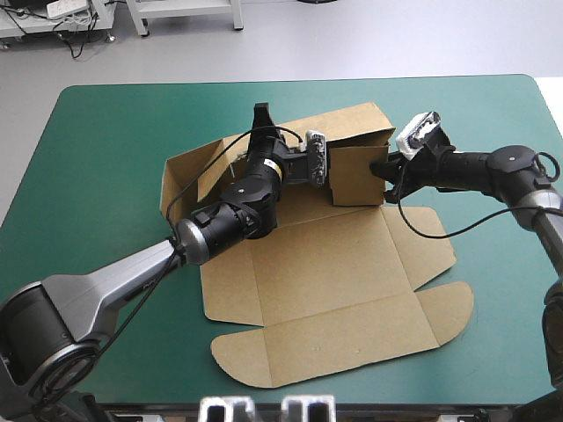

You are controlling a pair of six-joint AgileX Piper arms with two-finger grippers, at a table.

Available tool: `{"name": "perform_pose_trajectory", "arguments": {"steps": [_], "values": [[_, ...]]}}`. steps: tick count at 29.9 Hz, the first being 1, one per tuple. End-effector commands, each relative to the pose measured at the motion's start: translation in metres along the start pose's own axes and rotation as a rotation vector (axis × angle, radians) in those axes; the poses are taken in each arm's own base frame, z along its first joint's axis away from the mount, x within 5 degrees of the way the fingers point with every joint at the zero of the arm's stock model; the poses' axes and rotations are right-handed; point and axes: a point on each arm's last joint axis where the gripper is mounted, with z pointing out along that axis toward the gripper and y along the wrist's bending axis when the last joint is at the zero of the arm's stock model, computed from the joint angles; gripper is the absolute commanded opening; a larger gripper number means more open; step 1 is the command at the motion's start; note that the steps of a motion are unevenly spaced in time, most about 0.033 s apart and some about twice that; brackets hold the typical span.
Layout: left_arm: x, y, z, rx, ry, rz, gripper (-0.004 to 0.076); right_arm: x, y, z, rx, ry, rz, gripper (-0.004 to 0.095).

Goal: Fold the box

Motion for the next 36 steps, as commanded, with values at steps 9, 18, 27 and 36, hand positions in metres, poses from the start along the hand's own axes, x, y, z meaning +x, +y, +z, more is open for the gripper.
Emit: {"name": "perform_pose_trajectory", "arguments": {"steps": [9, 18, 27, 36], "values": [[-0.006, 0.022, -0.021, -0.044, -0.103, -0.050, -0.0010, -0.029, 0.006, -0.002, 0.112, -0.093, 0.011, -0.0017], [-0.006, 0.023, -0.021, -0.050, -0.099, -0.042, -0.0010, -0.029, 0.001, -0.003, 0.168, -0.098, 0.065, -0.0017], [-0.003, 0.024, -0.020, -0.057, -0.066, -0.044, 0.0096, -0.028, 0.003, -0.003, 0.150, -0.096, 0.071, -0.0017], [-0.005, 0.025, -0.021, -0.066, -0.090, -0.095, 0.0483, -0.028, 0.003, -0.003, 0.143, -0.095, 0.080, -0.0017]]}}
